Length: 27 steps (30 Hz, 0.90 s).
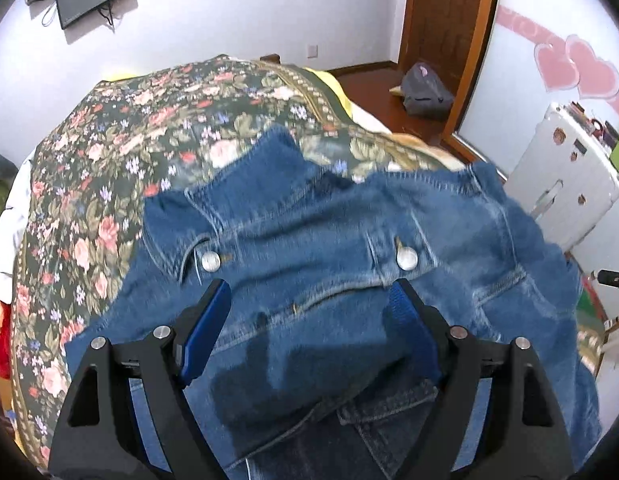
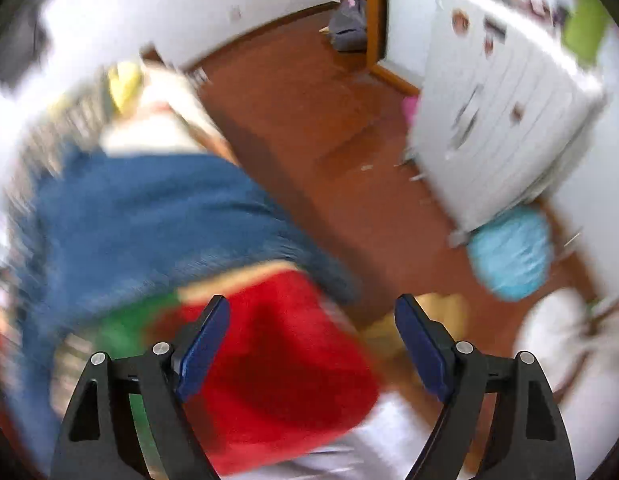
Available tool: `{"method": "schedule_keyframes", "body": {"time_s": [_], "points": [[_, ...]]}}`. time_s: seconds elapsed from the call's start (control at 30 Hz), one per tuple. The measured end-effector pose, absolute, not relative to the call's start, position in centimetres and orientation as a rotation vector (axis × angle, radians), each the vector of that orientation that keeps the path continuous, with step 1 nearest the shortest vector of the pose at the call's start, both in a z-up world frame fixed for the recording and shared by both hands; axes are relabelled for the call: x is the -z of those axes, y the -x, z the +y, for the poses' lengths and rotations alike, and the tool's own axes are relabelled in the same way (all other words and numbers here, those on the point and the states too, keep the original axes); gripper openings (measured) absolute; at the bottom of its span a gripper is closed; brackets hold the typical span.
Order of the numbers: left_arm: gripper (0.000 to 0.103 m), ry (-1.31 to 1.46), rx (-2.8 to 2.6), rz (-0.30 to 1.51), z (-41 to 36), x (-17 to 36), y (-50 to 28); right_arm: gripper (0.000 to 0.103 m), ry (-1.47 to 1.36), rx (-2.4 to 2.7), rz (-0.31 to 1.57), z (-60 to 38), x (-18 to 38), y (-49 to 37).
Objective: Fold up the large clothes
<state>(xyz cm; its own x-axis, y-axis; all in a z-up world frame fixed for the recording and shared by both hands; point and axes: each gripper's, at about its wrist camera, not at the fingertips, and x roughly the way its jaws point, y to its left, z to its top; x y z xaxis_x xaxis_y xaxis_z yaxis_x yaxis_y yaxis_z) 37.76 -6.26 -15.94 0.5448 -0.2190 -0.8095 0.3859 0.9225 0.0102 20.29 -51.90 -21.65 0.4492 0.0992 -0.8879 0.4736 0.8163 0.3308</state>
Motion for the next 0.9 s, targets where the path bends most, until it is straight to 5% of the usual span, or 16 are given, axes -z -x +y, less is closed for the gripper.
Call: {"method": "schedule_keyframes", "body": {"time_s": [0.4, 0.73, 0.9], "points": [[0.082, -0.207, 0.343, 1.109, -7.8, 21.5, -39.9, 0.074, -1.003, 0.109, 1.076, -51.5, 26.4, -24.6], [0.083, -0.215, 0.332, 1.116, -8.0, 22.2, -39.8, 0.035, -0.925, 0.157, 1.068, -50.9, 28.5, -31.0], [0.083, -0.209, 0.310, 1.097, -7.6, 21.2, -39.2, 0.026, -0.857, 0.068, 0.964, -49.3, 24.6, -33.3]]}}
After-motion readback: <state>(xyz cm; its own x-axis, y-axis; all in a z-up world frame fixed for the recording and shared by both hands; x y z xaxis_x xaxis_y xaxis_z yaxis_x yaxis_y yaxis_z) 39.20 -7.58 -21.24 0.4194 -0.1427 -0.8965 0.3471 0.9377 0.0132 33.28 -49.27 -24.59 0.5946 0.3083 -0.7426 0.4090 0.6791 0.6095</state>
